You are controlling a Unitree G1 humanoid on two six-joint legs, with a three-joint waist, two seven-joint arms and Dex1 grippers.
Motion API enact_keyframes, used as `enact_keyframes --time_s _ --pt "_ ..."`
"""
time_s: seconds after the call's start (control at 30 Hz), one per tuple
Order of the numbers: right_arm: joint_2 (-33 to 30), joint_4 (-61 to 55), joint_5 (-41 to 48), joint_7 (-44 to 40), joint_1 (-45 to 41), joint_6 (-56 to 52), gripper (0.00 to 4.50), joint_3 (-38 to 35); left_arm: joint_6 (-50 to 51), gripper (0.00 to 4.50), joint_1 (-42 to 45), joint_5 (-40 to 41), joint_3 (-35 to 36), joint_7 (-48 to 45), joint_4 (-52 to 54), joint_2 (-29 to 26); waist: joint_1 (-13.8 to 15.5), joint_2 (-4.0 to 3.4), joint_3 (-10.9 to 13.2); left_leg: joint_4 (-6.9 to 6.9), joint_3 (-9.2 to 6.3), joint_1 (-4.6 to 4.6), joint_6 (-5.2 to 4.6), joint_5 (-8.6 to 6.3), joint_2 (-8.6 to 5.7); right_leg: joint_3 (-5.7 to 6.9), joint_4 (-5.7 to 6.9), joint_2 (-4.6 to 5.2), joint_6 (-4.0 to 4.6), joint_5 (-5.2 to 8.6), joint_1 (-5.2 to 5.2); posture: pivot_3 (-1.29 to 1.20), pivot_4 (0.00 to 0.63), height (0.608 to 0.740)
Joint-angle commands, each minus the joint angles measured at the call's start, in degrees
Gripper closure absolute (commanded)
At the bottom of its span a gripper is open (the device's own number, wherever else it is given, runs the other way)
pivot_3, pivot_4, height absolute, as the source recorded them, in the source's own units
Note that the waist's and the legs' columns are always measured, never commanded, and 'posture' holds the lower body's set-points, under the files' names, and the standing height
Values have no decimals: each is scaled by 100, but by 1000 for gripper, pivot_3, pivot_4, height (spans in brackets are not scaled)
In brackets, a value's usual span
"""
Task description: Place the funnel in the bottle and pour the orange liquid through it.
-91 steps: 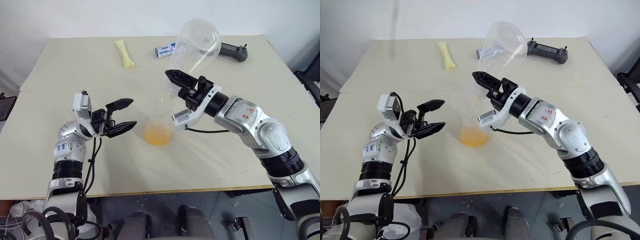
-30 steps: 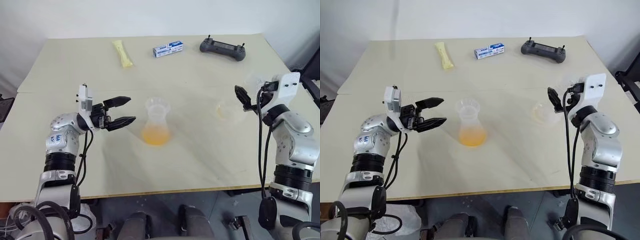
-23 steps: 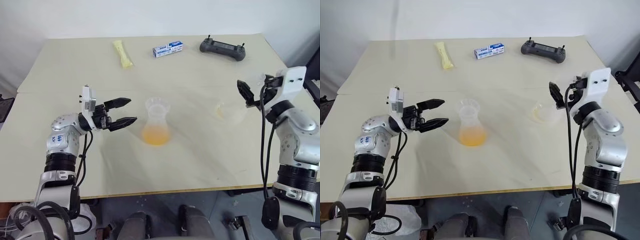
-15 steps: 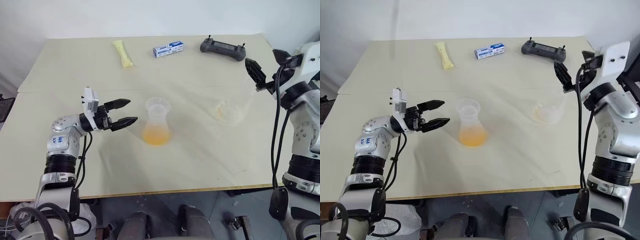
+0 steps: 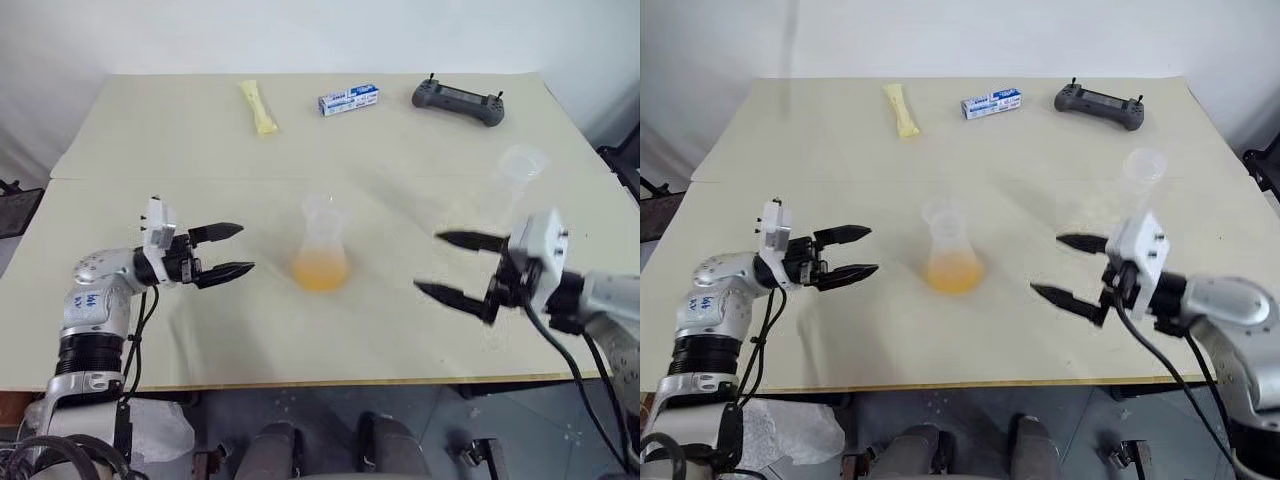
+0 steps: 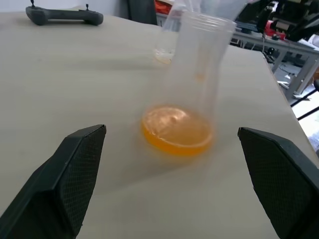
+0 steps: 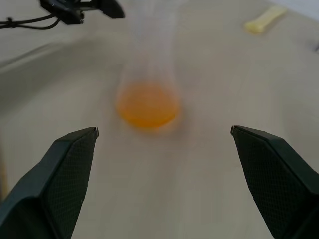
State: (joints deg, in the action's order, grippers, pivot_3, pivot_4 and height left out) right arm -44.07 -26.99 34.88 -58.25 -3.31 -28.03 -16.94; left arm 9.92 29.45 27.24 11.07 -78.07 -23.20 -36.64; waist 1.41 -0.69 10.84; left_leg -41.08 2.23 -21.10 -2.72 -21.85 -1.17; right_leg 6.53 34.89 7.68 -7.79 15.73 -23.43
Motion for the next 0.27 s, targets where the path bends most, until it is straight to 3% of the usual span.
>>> enact_keyframes --time_s 0.03,0.27 --pt "87 328 -83 -255 199 626 39 -175 -75 0 -59 169 146 -87 163 -70 4 0 0 -1 0 0 0 0 -1 -1 0 1 0 0 0 0 150 740" --pt "233 1053 -257 -218 64 1082 39 2 -307 0 -216 325 260 -5 407 118 -10 0 0 -1 -1 1 0 0 1 -1 1 0 0 0 -1 0 150 740"
